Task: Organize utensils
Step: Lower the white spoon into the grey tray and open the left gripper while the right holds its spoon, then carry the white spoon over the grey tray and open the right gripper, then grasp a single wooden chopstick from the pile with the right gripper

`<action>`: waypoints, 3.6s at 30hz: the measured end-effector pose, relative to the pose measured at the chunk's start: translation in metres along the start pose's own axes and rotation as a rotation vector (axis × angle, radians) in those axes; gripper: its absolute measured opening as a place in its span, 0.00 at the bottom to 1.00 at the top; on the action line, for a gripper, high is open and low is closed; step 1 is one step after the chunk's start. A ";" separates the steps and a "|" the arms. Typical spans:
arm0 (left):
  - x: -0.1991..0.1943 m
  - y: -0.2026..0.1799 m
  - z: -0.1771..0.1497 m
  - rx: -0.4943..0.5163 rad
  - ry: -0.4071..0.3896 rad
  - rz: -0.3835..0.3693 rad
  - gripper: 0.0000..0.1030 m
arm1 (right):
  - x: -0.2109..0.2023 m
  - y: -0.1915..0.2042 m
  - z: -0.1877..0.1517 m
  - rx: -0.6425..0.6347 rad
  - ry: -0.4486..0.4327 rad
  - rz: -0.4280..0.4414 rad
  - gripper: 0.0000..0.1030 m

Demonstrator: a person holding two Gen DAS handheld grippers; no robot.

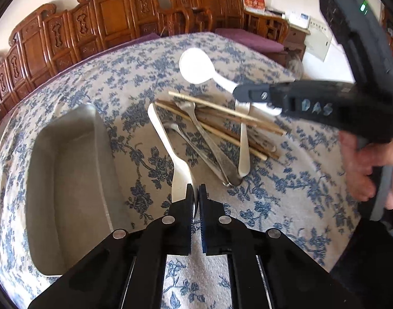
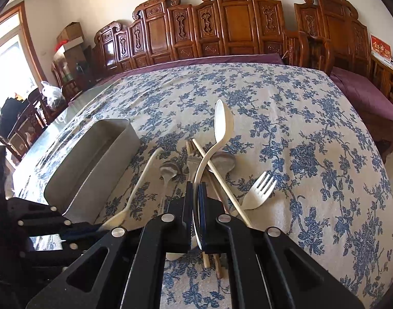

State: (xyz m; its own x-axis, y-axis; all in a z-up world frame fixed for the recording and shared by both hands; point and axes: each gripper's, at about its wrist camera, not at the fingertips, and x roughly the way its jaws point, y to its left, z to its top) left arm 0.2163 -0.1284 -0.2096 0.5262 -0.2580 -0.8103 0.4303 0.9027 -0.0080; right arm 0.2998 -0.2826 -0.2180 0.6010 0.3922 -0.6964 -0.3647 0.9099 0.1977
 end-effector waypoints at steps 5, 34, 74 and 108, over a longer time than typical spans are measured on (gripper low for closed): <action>-0.027 0.003 0.004 0.004 -0.036 -0.006 0.03 | -0.001 0.013 0.000 -0.014 -0.006 -0.002 0.05; -0.028 0.118 -0.011 -0.180 0.032 0.043 0.03 | 0.006 0.059 -0.005 -0.074 -0.004 0.007 0.05; -0.093 0.199 -0.032 -0.303 -0.136 0.176 0.23 | 0.051 0.195 0.013 -0.133 0.104 0.114 0.05; -0.097 0.142 -0.013 -0.214 -0.177 0.111 0.24 | -0.010 0.108 -0.003 -0.082 0.059 -0.035 0.21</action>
State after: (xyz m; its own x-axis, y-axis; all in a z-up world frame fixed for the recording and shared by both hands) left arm 0.2162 0.0290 -0.1397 0.6896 -0.1925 -0.6982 0.2082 0.9760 -0.0635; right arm 0.2520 -0.1886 -0.1916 0.5724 0.3496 -0.7417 -0.4026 0.9078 0.1172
